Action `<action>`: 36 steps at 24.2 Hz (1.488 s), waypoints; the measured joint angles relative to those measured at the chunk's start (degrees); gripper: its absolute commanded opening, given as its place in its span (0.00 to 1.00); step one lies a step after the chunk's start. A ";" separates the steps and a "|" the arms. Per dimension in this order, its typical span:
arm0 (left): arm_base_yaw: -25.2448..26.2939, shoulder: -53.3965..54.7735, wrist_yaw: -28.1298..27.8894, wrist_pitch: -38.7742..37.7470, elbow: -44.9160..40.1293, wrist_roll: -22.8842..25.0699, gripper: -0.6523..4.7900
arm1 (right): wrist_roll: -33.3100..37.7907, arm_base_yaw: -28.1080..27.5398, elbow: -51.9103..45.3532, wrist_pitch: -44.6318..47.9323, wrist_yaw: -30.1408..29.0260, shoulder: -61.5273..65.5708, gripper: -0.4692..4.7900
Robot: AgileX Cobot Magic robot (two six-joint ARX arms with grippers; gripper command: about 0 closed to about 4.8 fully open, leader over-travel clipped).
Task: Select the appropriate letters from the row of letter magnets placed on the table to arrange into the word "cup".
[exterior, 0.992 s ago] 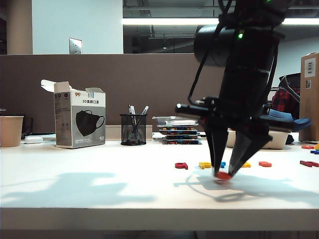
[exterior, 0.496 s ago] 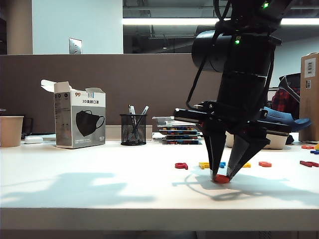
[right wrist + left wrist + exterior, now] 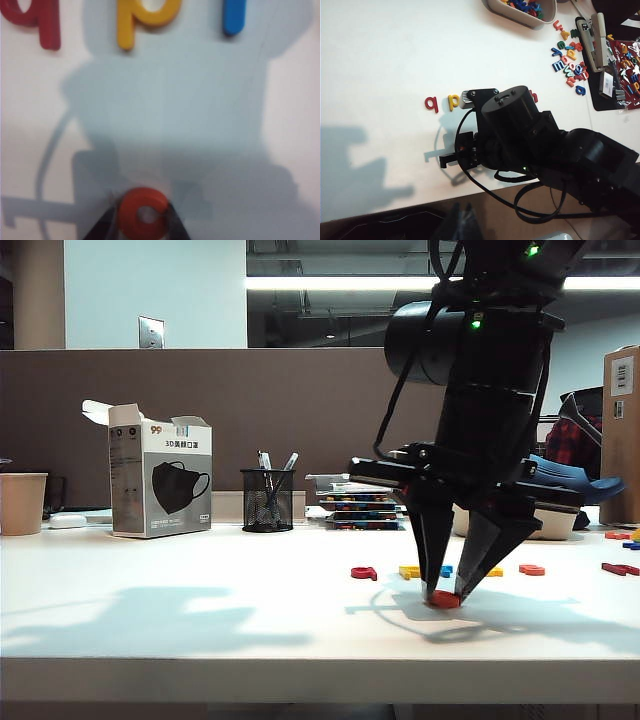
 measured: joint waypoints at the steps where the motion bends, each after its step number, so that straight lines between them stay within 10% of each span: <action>1: 0.00 0.00 0.00 0.00 0.00 0.00 0.11 | -0.02 0.00 0.00 -0.02 -0.02 0.00 0.40; 19: 0.00 0.00 0.00 0.00 0.00 0.00 0.11 | 0.13 0.09 0.44 0.50 -1.07 0.13 0.67; 36: 0.00 0.00 0.00 0.00 0.00 0.00 0.11 | -1.44 -0.42 6.86 -4.74 0.09 1.07 0.67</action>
